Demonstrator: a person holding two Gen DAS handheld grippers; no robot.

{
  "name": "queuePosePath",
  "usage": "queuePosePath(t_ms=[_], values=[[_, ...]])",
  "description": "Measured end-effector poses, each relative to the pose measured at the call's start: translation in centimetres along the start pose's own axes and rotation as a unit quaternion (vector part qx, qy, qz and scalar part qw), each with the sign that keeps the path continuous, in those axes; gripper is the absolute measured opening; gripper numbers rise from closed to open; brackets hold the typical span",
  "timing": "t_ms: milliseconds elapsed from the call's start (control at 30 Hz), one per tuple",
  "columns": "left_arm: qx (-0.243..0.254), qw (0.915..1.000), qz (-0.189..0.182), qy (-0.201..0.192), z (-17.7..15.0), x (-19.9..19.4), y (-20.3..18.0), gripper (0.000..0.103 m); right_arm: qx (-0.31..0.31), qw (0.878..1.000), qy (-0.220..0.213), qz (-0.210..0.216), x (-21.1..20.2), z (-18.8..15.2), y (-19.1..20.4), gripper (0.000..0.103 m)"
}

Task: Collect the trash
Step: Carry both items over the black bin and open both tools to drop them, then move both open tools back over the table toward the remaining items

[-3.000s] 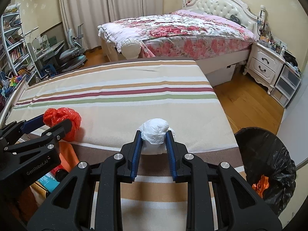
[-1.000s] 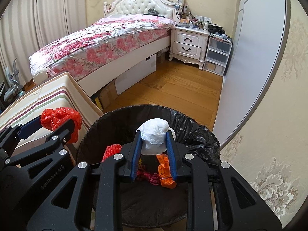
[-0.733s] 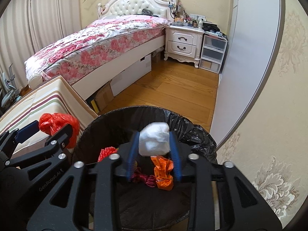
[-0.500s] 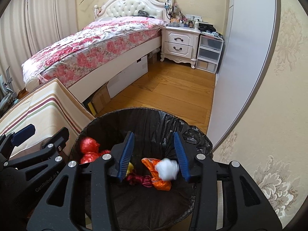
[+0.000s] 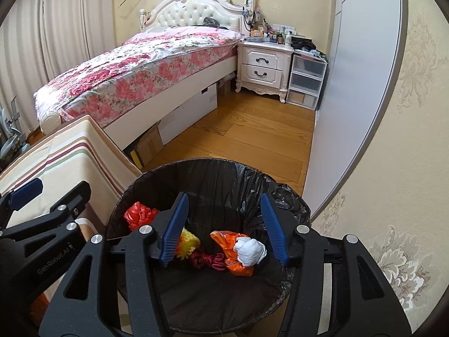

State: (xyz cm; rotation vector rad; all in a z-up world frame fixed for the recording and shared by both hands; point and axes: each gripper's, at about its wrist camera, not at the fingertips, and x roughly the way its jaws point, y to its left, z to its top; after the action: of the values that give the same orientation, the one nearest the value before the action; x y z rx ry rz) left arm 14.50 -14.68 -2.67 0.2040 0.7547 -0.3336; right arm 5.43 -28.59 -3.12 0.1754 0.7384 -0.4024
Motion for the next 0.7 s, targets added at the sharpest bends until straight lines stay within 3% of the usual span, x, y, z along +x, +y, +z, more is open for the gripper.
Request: queuePosePath(t_ms=[700], values=[[-0.076,0.9929,0.091,0.002,-7.2,-9.4,10.2,0.082,-0.091,0.99,0.005,0.108,-5.7,-4.2,9.0,0.055]])
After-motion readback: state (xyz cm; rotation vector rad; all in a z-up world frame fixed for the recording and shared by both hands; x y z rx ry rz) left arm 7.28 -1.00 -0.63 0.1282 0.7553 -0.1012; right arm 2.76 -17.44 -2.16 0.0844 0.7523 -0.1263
